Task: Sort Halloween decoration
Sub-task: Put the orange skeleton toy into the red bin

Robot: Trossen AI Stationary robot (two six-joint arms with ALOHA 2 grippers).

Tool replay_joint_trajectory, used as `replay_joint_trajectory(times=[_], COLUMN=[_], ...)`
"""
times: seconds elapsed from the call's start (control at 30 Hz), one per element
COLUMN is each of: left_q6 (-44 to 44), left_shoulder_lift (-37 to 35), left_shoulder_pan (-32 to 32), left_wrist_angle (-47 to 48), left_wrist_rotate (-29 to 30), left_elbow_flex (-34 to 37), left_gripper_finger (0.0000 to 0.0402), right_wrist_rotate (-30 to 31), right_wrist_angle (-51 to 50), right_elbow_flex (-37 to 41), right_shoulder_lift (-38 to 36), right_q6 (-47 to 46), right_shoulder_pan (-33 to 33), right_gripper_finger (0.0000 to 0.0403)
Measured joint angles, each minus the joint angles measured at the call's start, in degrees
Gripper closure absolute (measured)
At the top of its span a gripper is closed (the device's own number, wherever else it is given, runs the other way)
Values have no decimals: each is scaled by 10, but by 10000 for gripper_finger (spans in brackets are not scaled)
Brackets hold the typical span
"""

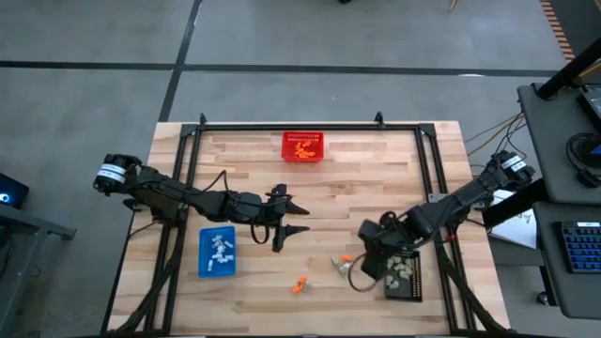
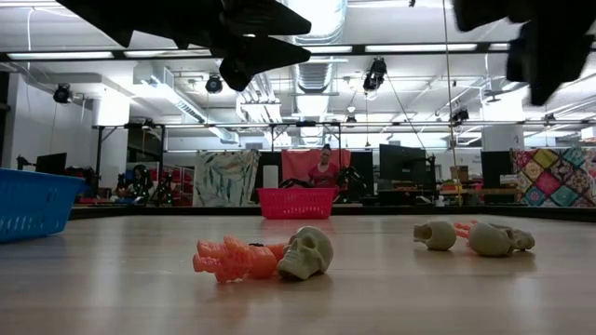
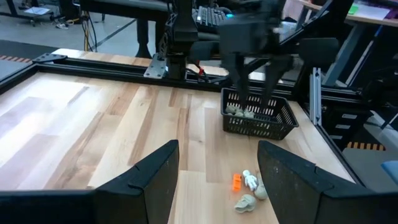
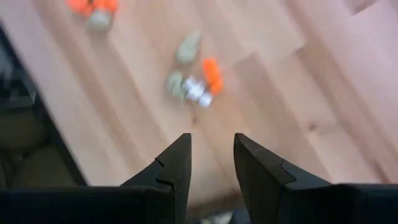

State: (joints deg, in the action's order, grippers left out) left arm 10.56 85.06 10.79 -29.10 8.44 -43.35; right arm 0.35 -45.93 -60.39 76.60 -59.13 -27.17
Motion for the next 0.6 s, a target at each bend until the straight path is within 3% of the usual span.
replay_joint_trajectory(times=[0.3,0.6], left_q6=[6,-6], left_shoulder_lift=[-11,-78], left_shoulder_pan=[0,0], left_wrist_angle=[8,78], left_wrist_rotate=[0,0], left_elbow_flex=[0,0], left_gripper_finger=[200,200], right_wrist_rotate=[-2,-7], right_wrist_angle=[53,42], right_elbow_flex=[-12,-79], right_shoulder_lift=[44,154], right_q6=[60,102], right_shoulder_pan=[56,68], right_gripper_finger=[294,294])
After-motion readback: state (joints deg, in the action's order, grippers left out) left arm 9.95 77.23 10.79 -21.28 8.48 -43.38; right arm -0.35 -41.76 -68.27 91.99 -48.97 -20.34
